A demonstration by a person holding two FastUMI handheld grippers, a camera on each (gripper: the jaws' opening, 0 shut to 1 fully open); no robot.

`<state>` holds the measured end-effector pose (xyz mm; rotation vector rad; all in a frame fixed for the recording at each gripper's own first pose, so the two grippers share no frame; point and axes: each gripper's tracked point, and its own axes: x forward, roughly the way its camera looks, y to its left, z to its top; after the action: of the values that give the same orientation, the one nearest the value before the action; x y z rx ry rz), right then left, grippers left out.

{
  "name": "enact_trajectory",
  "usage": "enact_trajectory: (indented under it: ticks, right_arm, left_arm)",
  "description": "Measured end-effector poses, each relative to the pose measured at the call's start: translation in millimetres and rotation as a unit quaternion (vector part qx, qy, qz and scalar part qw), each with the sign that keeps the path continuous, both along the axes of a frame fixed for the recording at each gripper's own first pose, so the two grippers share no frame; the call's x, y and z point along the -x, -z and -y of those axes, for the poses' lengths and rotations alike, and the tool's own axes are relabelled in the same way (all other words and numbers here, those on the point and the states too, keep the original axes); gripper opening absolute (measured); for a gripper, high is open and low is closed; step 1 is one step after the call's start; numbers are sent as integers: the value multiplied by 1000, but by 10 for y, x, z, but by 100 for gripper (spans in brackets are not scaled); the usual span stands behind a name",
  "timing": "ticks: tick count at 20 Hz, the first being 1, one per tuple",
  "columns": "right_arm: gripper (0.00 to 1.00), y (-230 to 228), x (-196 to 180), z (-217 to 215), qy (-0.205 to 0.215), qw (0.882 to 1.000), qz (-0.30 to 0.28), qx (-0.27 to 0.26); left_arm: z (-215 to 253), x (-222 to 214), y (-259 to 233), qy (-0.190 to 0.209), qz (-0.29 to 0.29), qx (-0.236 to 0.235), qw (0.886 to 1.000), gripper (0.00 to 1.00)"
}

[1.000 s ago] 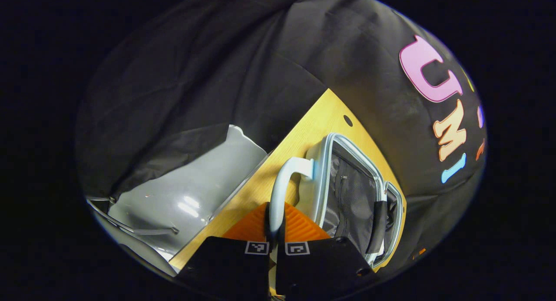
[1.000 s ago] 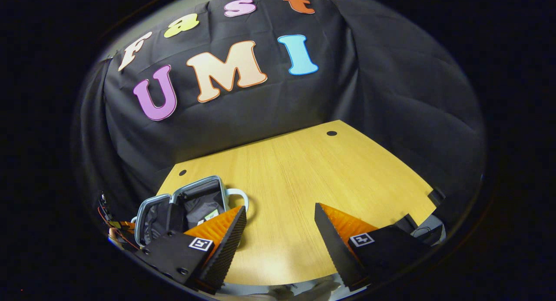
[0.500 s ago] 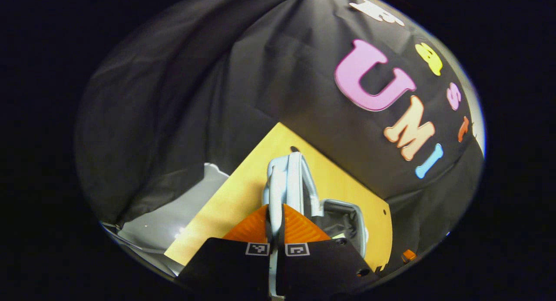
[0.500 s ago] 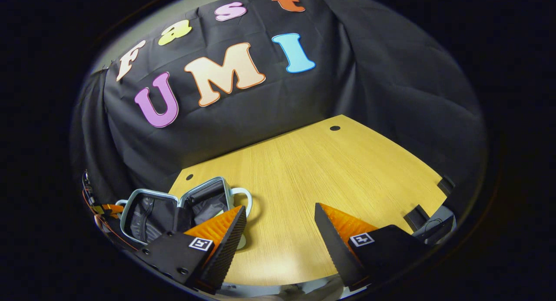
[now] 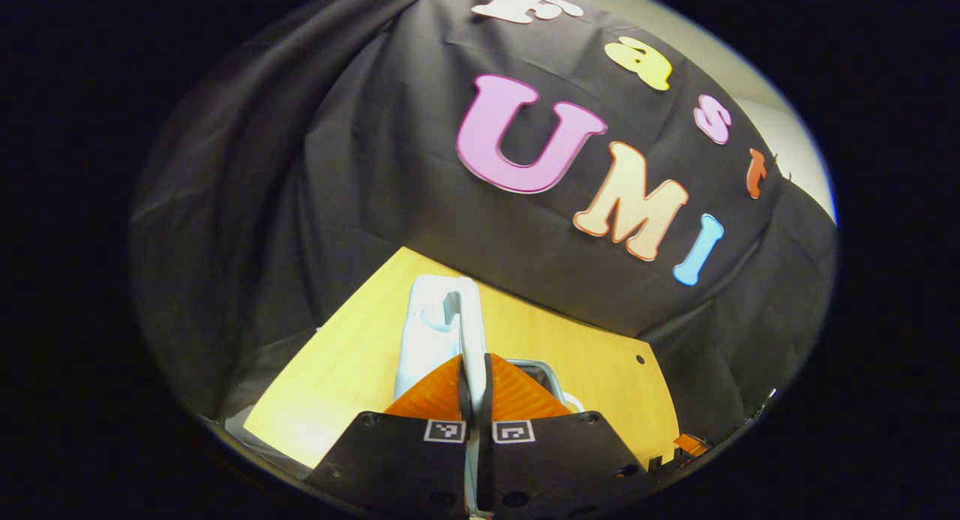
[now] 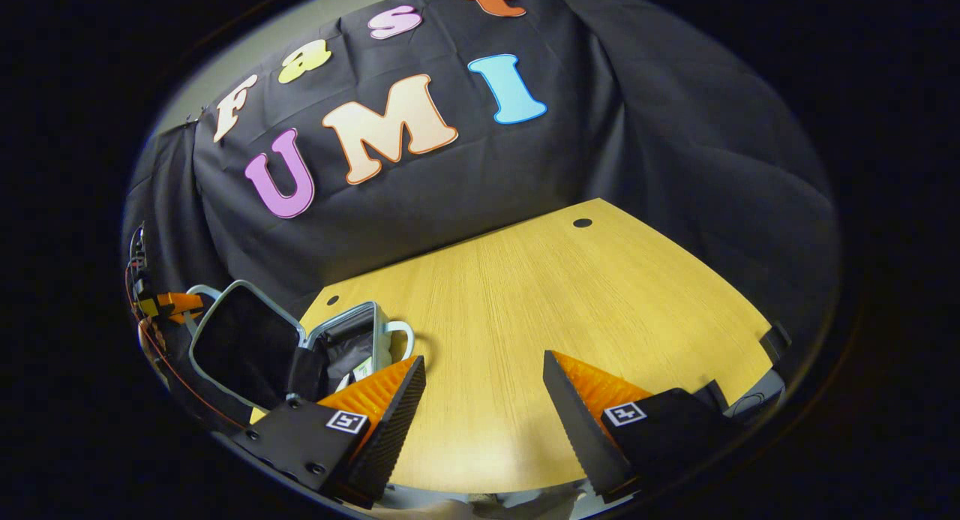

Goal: First open the suitcase, pack the skin care products into it, and then close the suitcase.

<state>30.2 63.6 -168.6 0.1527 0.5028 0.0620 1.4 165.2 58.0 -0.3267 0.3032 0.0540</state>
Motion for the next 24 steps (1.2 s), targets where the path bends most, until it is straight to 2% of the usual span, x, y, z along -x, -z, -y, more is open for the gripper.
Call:
enact_trajectory:
  ticks: [4, 11, 16, 24]
  right_arm:
    - [98, -26, -133, 300, -21, 1000, 4, -14]
    - [98, 9, -297, 813, -22, 1000, -2, -15]
    - [98, -24, -446, 958, -14, 1000, 5, -14]
    - [98, -152, -691, 822, -20, 999, 25, -32]
  left_arm:
    - [682, -206, 18, 27, 8, -17, 999, 0]
    - [1618, -676, 373, 68, -15, -23, 997, 0]
    - [2154, -977, 895, 102, -70, -32, 992, 0]
    - [2591, -1130, 1874, 133, -173, -111, 969, 1]
